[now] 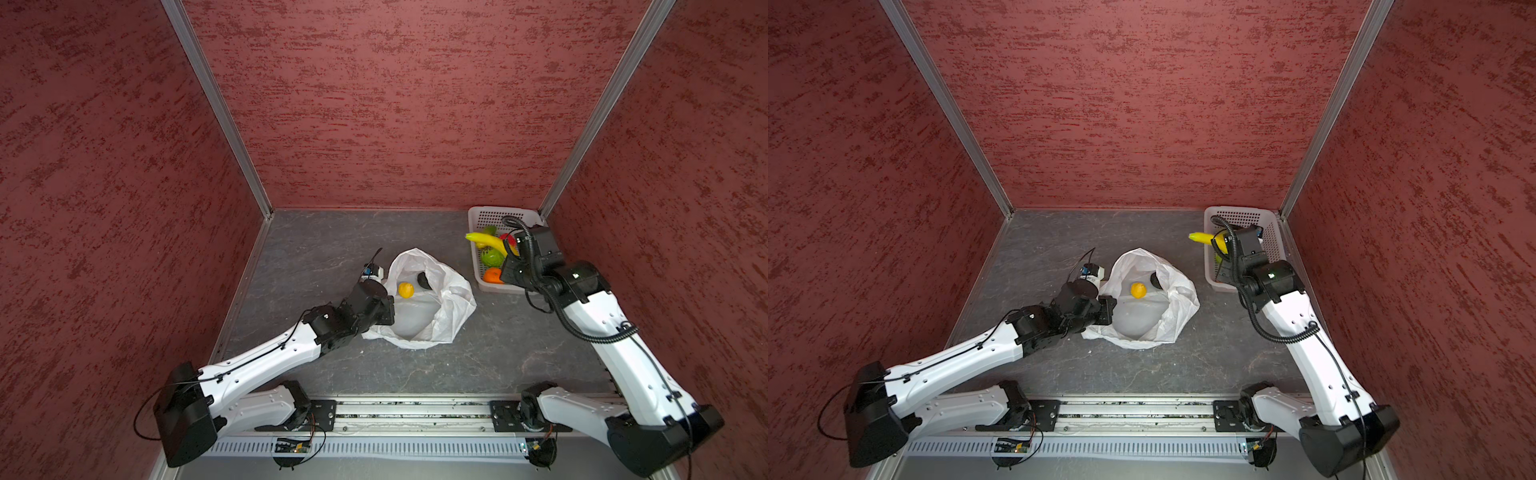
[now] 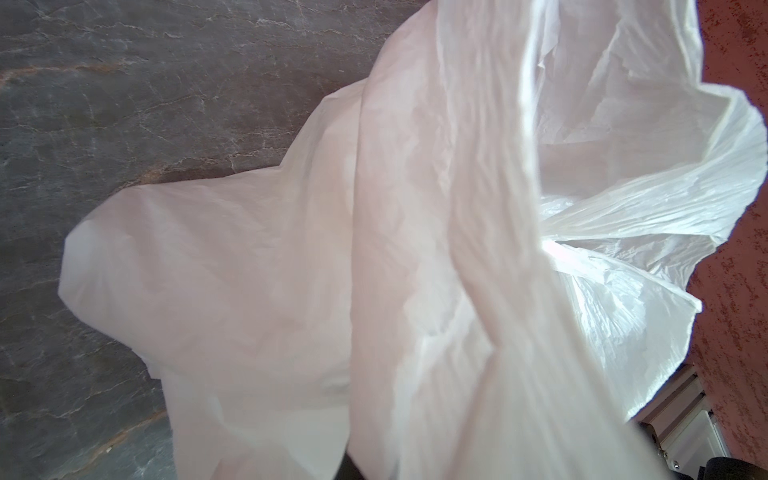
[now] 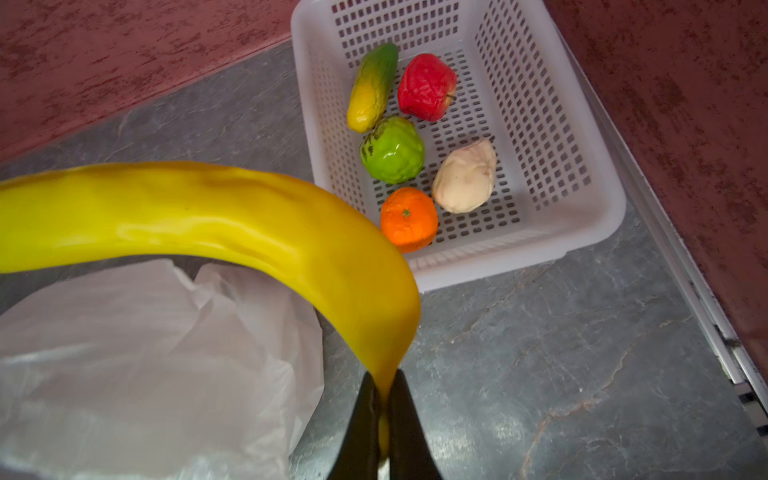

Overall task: Untie the knot of the plastic bag and take out the fruit
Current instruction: 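Carry the banana over the white basket and open the right gripper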

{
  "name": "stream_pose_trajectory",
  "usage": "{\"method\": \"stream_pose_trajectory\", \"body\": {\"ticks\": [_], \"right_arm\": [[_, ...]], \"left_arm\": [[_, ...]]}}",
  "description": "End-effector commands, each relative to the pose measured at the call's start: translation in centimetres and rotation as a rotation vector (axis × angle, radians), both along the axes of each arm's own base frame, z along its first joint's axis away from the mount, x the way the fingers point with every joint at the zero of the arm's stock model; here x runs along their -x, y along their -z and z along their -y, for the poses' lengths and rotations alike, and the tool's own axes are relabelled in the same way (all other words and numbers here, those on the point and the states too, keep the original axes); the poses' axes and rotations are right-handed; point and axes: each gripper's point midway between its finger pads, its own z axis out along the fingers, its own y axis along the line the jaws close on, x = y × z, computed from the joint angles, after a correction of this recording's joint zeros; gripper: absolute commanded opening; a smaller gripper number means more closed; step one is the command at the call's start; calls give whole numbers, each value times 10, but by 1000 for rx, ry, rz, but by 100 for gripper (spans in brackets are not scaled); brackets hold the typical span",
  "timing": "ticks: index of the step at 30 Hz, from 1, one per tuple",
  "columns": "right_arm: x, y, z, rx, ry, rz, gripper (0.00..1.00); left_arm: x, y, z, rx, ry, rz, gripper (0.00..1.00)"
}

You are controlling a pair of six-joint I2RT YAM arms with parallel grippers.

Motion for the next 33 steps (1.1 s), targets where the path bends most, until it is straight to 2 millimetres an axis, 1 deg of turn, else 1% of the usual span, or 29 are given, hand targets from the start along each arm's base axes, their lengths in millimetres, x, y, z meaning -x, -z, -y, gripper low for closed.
{"method": "stream_pose_trajectory", "body": {"ticks": [1, 3, 7, 8, 11, 14, 21, 26, 30, 31, 33], "right_arm": [[-43, 11, 17, -50, 20, 68, 0], [-63, 24, 32, -83, 68, 83, 0], [-98, 45, 69, -34, 163, 67, 0], [-107, 54, 78, -21, 187, 50, 0], [-125, 73, 102, 3, 254, 12, 0], [-138, 91, 120, 5, 313, -21, 0], [-153, 123, 145, -21, 425, -64, 0], [-157, 149, 157, -50, 493, -115, 0], [-156, 162, 164, -44, 547, -149, 0], [-156, 165, 165, -44, 555, -155, 5], [-157, 168, 165, -49, 562, -164, 22]], "left_arm": [[-2, -3, 7, 14, 20, 12, 0], [-3, -2, 8, 11, 24, 8, 0], [-3, -3, 7, 12, 23, 13, 0], [-3, -3, 7, 13, 21, 13, 0], [-4, -3, 5, 15, 16, 13, 0], [-5, -2, 5, 19, 10, 10, 0], [-6, -1, 4, 26, 1, 6, 0], [-6, -2, 3, 27, 1, 8, 0], [-5, -3, 1, 26, -2, 7, 0], [-5, -2, 1, 25, -2, 6, 0], [-5, -3, 0, 28, -4, 9, 0]]}}
